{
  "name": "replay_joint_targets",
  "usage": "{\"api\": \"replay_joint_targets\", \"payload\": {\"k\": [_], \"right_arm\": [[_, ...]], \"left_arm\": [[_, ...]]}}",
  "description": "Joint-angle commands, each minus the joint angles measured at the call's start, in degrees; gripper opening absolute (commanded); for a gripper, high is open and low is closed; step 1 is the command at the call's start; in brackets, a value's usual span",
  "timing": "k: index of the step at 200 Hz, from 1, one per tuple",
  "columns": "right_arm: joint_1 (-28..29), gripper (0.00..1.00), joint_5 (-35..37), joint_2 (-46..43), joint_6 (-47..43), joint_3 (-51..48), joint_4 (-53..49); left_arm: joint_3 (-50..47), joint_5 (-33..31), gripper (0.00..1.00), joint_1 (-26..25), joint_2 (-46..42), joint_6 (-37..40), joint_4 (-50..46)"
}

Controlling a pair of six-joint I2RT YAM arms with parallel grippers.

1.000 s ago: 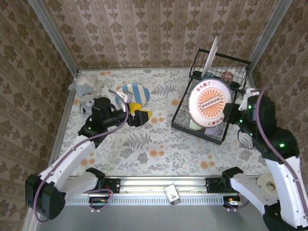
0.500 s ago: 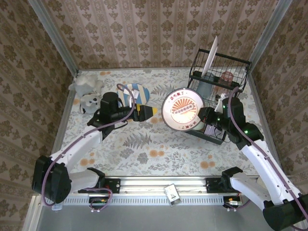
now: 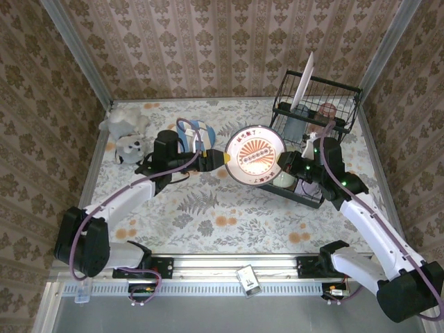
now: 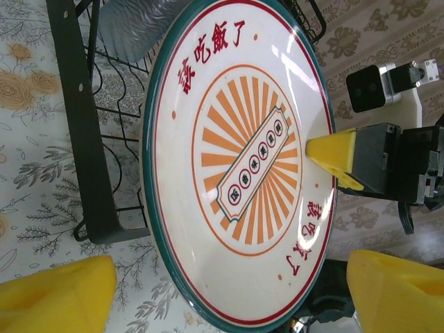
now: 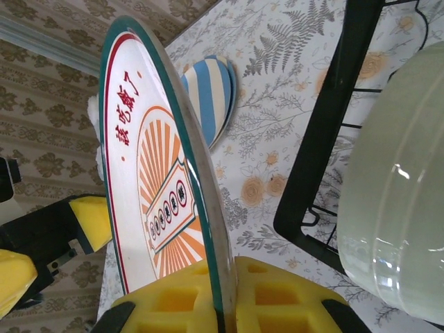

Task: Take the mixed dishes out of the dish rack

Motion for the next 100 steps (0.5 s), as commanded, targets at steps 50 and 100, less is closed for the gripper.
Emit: {"api": "replay_joint_targets", "payload": {"k": [50, 100], "right_arm": [[0.37, 0.0, -4.73, 1.67, 2.72, -0.32, 8.12], [0.4, 0.0, -5.71, 3.46, 4.14, -0.9, 11.17]], "left_arm": [[2.91, 0.06, 0.73, -0.51, 4.01, -2.91, 2.75], [3.0, -0.19, 0.61, -0.49, 6.01, -4.97, 4.14]]}}
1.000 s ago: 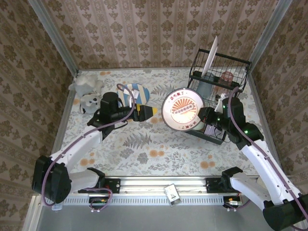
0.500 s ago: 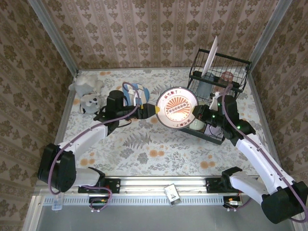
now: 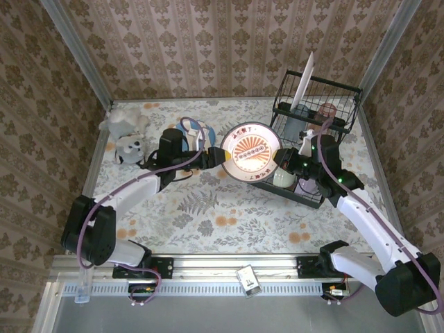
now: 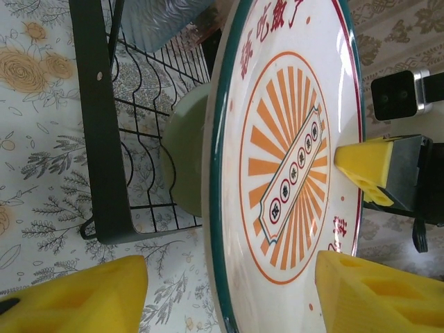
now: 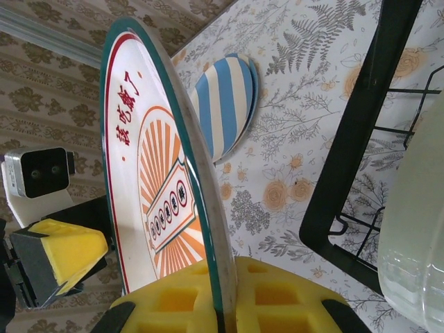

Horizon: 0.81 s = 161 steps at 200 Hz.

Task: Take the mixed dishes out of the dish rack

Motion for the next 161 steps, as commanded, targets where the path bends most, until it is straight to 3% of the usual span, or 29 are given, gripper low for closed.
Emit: {"api": "replay_joint_targets", "payload": {"k": [1, 49, 106, 141, 161], "right_arm": [[0.4, 0.0, -2.83, 0.77, 1.84, -0.44, 5.9], [0.54, 0.0, -3.2, 2.25, 2.26, -0.35, 7.6], [2.15, 0.0, -2.47, 3.59, 2.3, -0.28, 9.2], [3.03, 0.0, -1.55, 4.08, 1.99, 0.22, 9.37], [3.39, 0.0, -1.53, 4.25, 1.99, 0.34, 9.82]], "left_arm": [[1.7, 0.01, 0.6, -0.46, 0.91, -1.8, 2.61], [1.81, -0.6, 0.39, -0.17, 0.72, -3.87, 2.66], [0.77, -2.37, 0.23, 1.15, 0.98, -7.54, 2.29], [0.58, -5.02, 0.0, 1.34, 0.2, -8.42, -0.36], [0.15, -6.23, 0.0, 1.32, -0.7, -9.62, -0.49]]}}
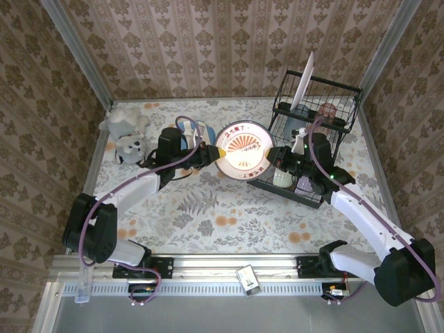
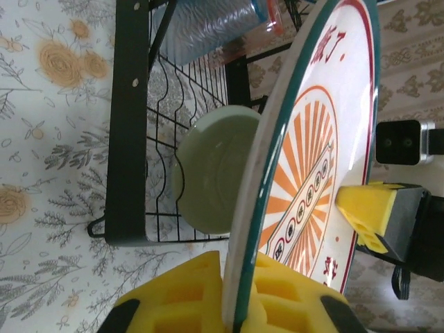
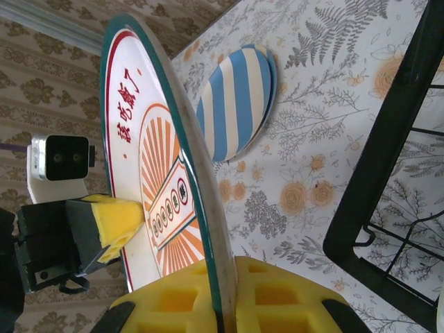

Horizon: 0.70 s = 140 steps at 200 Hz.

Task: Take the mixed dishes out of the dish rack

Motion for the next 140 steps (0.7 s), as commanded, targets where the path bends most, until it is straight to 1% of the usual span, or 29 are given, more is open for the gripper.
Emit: {"api": "replay_joint_targets", "payload": {"k": [1, 27, 33, 34, 35, 38, 40, 42, 46, 48, 51, 52, 54, 55, 56, 58, 65, 66, 68, 70, 71, 75, 76, 77, 79, 83, 86, 103, 140], "right_arm": [[0.81, 0.0, -1.05, 0.06, 0.51, 0.8, 3.86], [1.08, 0.0, -1.45, 0.39, 0.16, 0.98, 4.41], [1.17, 0.05, -1.58, 0.25, 0.03, 0.92, 4.63], [1.19, 0.08, -1.65, 0.22, -0.04, 0.86, 4.82], [1.19, 0.08, -1.65, 0.22, -0.04, 0.86, 4.82], [1.18, 0.13, -1.75, 0.15, -0.15, 0.81, 4.99], [1.19, 0.19, -1.87, 0.06, -0.15, 0.69, 5.23], [1.22, 0.2, -1.9, 0.05, -0.2, 0.66, 5.32], [1.17, 0.3, -2.2, -0.16, -0.35, 0.54, 5.62], [1.17, 0.32, -2.24, -0.15, -0.38, 0.54, 5.69], [1.16, 0.38, -2.43, -0.26, -0.55, 0.42, 5.98], [1.21, 0.42, -2.69, -0.35, -0.63, 0.34, 6.19], [1.23, 0.44, -2.8, -0.38, -0.7, 0.26, 6.28], [1.25, 0.48, -2.96, -0.46, -0.71, 0.17, 6.5], [1.25, 0.48, -2.96, -0.46, -0.71, 0.17, 6.5], [1.32, 0.53, -3.11, -0.57, -0.74, 0.07, 6.76], [1.39, 0.66, -3.69, -0.87, -0.87, -0.29, 7.43], [1.35, 0.7, -3.84, -0.96, -0.86, -0.32, 7.62], [1.39, 0.72, -3.9, -0.99, -0.86, -0.37, 7.7], [1.47, 0.78, -4.12, -1.16, -1.0, -0.49, 7.89], [1.47, 0.78, -4.12, -1.16, -1.0, -0.49, 7.89], [1.51, 0.88, -4.21, -1.39, -1.11, -0.58, 8.03], [1.52, 0.93, -4.22, -1.51, -1.2, -0.59, 8.04], [1.52, 0.93, -4.22, -1.51, -1.2, -0.59, 8.04], [1.63, 0.99, -4.15, -1.75, -1.28, -0.67, 8.04], [1.68, 1.0, -4.2, -1.91, -1.44, -0.68, 8.04], [1.8, 1.0, -4.06, -2.05, -1.68, -0.75, 8.04], [1.96, 1.0, -3.78, -3.11, -2.58, -0.71, 6.99], [2.58, 1.0, -3.61, -5.42, -4.53, -0.99, 5.59]], "left_arm": [[-0.08, -2.85, 0.0, 0.17, -1.52, -0.75, -0.76], [-0.79, -4.68, 0.0, 0.21, -3.39, -1.6, -0.15], [-0.87, -5.1, 0.0, 0.21, -3.84, -1.6, -0.5], [-0.87, -5.17, 0.0, 0.26, -3.92, -1.56, -0.52], [-0.87, -5.24, 0.0, 0.23, -4.0, -1.58, -0.62], [-0.87, -5.46, 0.0, 0.34, -4.15, -1.6, -0.73], [-0.92, -5.6, 0.0, 0.38, -4.28, -1.61, -0.77], [-0.97, -5.74, 0.0, 0.43, -4.39, -1.67, -0.89], [-1.03, -5.86, 0.0, 0.53, -4.72, -1.74, -0.83], [-1.05, -5.85, 0.0, 0.6, -4.83, -1.77, -0.82], [-1.12, -5.85, 0.0, 0.66, -5.06, -1.86, -0.81], [-1.13, -5.85, 0.0, 0.74, -5.1, -1.91, -0.81], [-1.16, -5.89, 0.0, 0.79, -5.19, -1.93, -0.88], [-1.15, -5.87, 0.0, 0.81, -5.3, -1.99, -0.85], [-1.14, -5.86, 0.0, 0.86, -5.35, -2.02, -0.79], [-1.14, -5.87, 0.0, 0.95, -5.43, -2.11, -0.87], [-1.14, -5.87, 0.0, 1.29, -5.74, -2.3, -0.82], [-1.14, -5.9, 0.0, 1.28, -5.79, -2.35, -0.86], [-1.09, -5.86, 0.0, 1.31, -5.89, -2.43, -0.94], [-1.06, -5.92, 0.0, 1.46, -5.92, -2.54, -0.93], [-1.06, -5.93, 0.0, 1.49, -6.01, -2.56, -1.0], [-1.06, -5.85, 0.0, 1.57, -6.14, -2.8, -1.05], [-1.06, -5.89, 0.0, 1.55, -6.21, -2.86, -1.06], [-1.1, -5.87, 0.0, 1.54, -6.2, -2.89, -0.98], [-1.11, -7.17, 0.0, 1.58, -6.26, -3.05, -0.97], [-1.08, -7.58, 0.0, 1.54, -6.41, -3.3, -0.78], [-1.03, -7.65, 0.0, 3.09, -6.52, -3.5, -0.74], [-0.76, -8.0, 0.0, 5.08, -7.44, -3.89, -0.62], [0.34, -9.18, 0.0, 11.24, -8.96, -3.01, -4.88]]}}
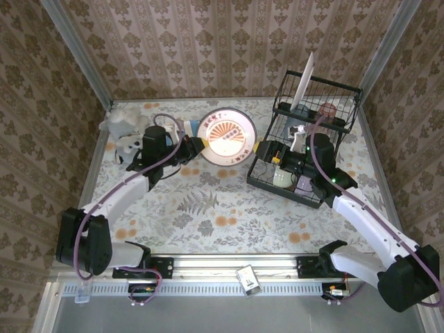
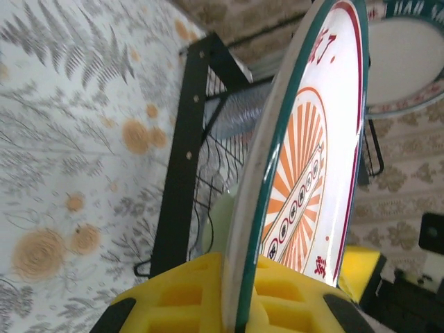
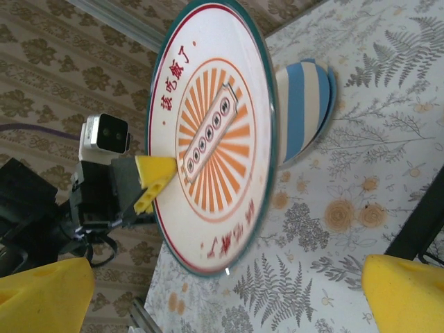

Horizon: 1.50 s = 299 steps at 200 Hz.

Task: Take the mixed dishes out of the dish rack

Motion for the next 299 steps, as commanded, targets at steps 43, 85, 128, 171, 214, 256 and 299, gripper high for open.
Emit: {"api": "replay_joint_targets", "payload": {"k": [43, 85, 128, 171, 214, 256, 299], "right_arm": [[0.91, 1.0, -0.22, -6.03, -4.98, -1.28, -0.73], [0.91, 1.0, -0.39, -8.62, -7.91, -2.22, -2.7], [0.97, 1.0, 0.37, -10.34, -10.42, -2.29, -5.88], [0.91, 1.0, 0.62, -11.3, -11.78, -2.53, -7.64], [0.91, 1.0, 0.9, -11.95, -12.99, -2.53, -9.27], [0.93, 1.0, 0.98, -12.46, -13.6, -2.72, -10.32], [0.91, 1.0, 1.2, -12.73, -13.52, -3.07, -10.52]], "left_arm": [[2.37, -1.51, 0.0, 11.86, -0.08, 1.53, -6.8], [5.0, -2.52, 0.0, 15.42, 6.19, 3.09, -9.39], [9.16, -2.12, 0.0, 17.27, 14.57, 4.05, -10.04], [13.55, -1.74, 0.0, 18.66, 22.12, 5.27, -11.13], [17.45, -1.96, 0.0, 19.91, 28.0, 6.53, -11.81], [21.84, -1.74, 0.0, 20.13, 32.57, 7.97, -13.62], [25.08, -2.71, 0.0, 20.16, 35.81, 8.81, -15.57]]}}
